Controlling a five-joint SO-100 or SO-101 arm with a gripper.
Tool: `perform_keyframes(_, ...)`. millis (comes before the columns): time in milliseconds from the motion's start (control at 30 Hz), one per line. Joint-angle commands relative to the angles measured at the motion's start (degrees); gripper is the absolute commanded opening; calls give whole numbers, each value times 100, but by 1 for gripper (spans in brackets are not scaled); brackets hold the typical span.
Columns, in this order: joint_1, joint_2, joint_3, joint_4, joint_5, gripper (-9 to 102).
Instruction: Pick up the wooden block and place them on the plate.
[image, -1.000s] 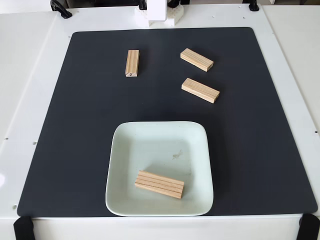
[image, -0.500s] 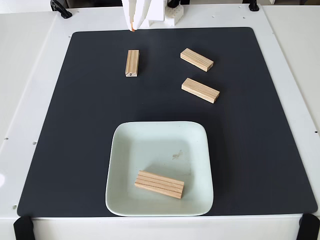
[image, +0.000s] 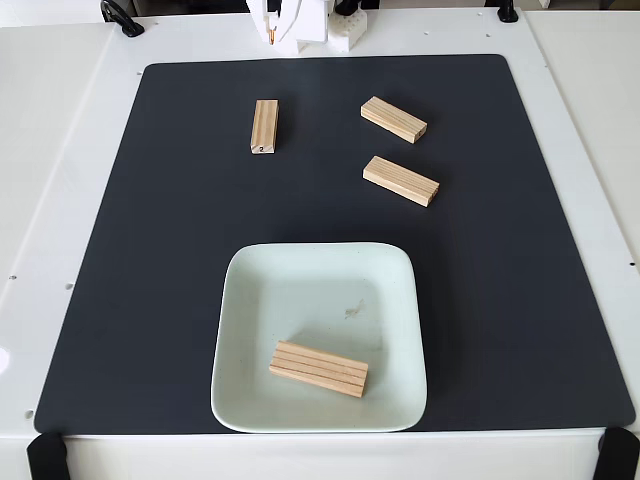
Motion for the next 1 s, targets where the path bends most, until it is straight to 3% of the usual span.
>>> perform_keyframes(0,44,-694,-589,141,18,0)
perform_keyframes(200,35,-1608,-817,44,70,0)
perform_keyframes(600,79,-2021,-18,-1204,44,0)
perform_keyframes(967,483,-2065,167,-1248,-360,0)
